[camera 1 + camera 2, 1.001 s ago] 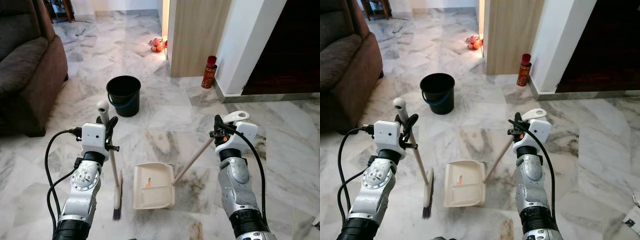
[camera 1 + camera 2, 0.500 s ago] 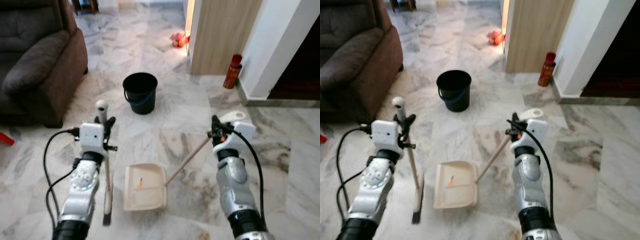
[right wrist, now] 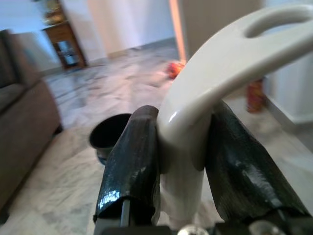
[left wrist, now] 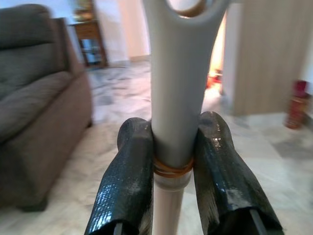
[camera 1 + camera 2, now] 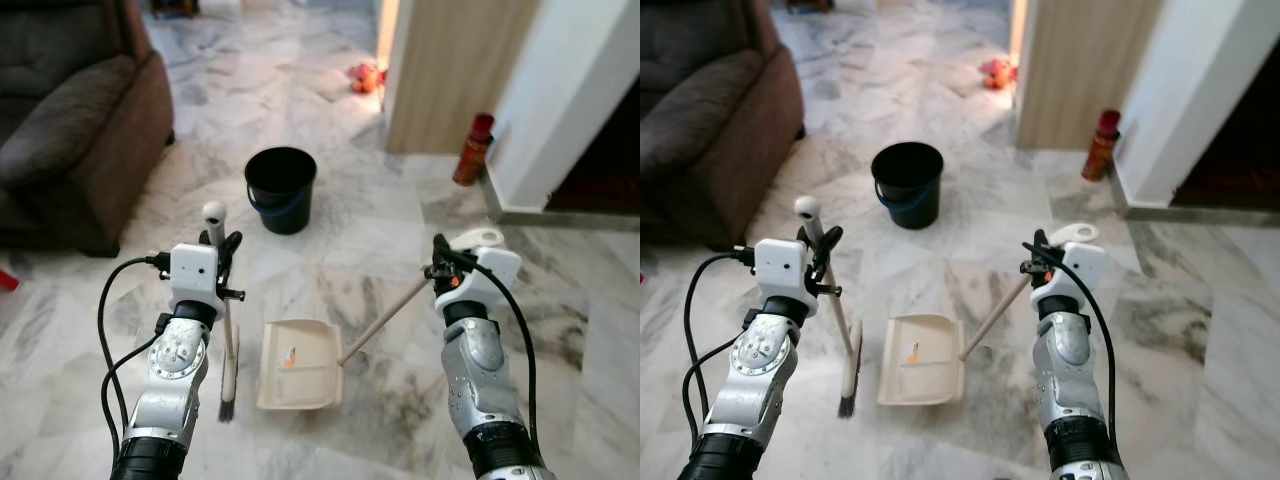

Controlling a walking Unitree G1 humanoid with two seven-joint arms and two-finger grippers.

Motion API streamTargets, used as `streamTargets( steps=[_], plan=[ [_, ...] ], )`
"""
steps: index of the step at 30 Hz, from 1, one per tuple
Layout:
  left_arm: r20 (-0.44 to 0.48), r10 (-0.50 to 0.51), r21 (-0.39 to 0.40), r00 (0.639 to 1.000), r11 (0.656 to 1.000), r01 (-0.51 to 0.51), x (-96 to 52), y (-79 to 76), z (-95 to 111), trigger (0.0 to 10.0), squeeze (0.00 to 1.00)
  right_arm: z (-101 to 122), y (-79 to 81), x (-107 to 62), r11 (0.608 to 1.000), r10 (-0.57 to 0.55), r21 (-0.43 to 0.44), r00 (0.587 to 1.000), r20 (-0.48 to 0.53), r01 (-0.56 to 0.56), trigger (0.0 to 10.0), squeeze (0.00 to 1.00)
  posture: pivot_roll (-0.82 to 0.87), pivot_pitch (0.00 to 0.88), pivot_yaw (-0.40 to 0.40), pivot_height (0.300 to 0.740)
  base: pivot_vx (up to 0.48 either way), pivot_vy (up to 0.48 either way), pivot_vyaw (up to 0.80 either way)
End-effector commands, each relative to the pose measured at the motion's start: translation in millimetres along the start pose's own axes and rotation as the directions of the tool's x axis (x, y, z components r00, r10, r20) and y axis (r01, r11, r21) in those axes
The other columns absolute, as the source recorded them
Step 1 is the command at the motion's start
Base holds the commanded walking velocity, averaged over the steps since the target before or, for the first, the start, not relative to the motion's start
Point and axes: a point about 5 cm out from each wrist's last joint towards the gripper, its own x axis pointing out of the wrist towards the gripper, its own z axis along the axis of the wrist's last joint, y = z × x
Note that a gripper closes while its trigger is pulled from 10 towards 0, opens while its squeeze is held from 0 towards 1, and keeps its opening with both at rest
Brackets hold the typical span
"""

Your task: Sweep floor

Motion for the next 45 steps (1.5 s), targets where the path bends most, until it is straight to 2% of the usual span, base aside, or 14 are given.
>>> streamTargets(
  steps=[1,10,45],
  plan=[
    [0.028,0.016,0.020,0.999,1.000,-0.017,-0.1,7.4,5.4,10.0,0.00,8.5,11.3,3.8,0.999,0.033,0.010,0.999,0.043,-0.034,10.0,0.00,0.02,0.095,0.000,0.740,0.292,0.000,0.55],
    [0.027,0.010,0.020,1.000,1.000,-0.011,-0.4,6.2,5.1,10.0,0.00,8.3,11.7,3.5,0.999,0.038,0.009,0.998,0.044,-0.038,10.0,0.00,0.02,0.087,0.001,0.740,0.293,0.000,0.54],
    [0.028,0.009,0.026,1.000,1.000,-0.010,-0.3,6.4,6.1,10.0,0.00,6.4,12.0,3.9,0.999,0.033,0.042,0.999,0.032,-0.034,10.0,0.00,0.03,0.094,-0.003,0.740,0.294,0.000,0.00]
  ],
)
